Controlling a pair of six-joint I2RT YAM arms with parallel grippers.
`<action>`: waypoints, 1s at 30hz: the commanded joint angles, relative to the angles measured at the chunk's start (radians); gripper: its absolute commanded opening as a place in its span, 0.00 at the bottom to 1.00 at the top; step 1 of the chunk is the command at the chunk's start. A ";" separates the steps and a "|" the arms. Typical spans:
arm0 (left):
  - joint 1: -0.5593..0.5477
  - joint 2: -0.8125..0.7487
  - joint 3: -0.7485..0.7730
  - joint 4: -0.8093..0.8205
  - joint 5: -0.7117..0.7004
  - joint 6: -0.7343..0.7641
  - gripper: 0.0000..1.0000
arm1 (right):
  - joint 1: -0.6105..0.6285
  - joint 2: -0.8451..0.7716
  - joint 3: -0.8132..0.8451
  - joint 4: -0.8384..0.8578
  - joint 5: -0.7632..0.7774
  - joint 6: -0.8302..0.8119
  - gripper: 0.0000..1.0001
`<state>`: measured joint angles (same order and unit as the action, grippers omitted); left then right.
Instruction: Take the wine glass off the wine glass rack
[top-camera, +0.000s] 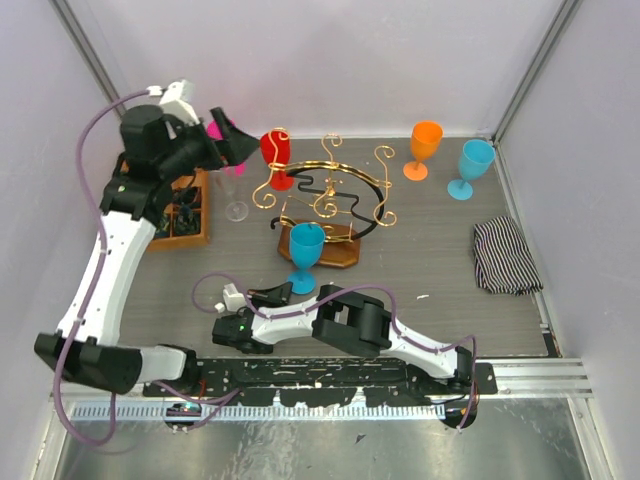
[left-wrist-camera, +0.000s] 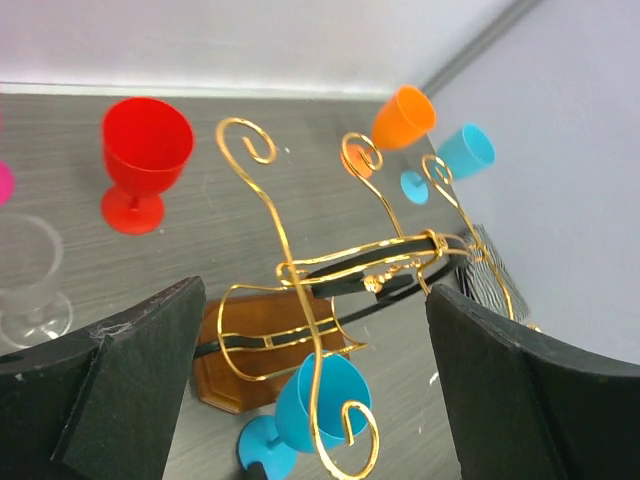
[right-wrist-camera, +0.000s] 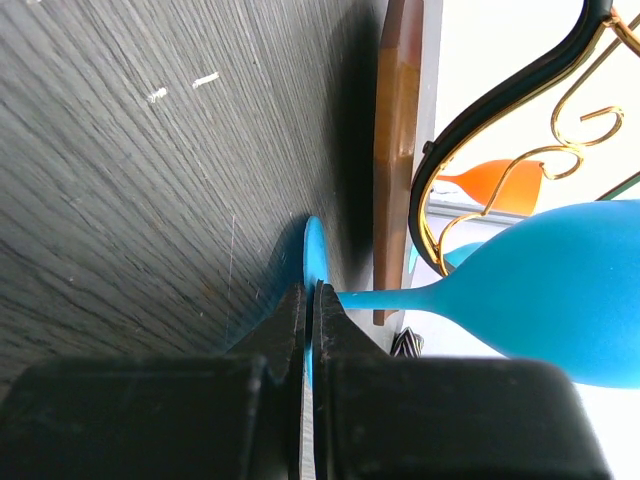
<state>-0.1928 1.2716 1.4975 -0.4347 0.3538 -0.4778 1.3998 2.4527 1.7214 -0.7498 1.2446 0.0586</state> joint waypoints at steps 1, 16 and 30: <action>-0.073 0.095 0.066 -0.109 0.034 0.136 0.98 | -0.002 0.042 -0.028 0.068 -0.318 0.144 0.01; -0.147 0.275 0.183 -0.346 0.002 0.277 0.74 | -0.010 0.036 -0.032 0.064 -0.335 0.152 0.01; -0.148 0.276 0.145 -0.321 0.085 0.256 0.00 | -0.010 -0.003 -0.028 0.008 -0.404 0.179 0.01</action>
<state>-0.3405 1.5524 1.6474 -0.7685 0.3954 -0.2199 1.3918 2.4405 1.7218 -0.7712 1.2076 0.0647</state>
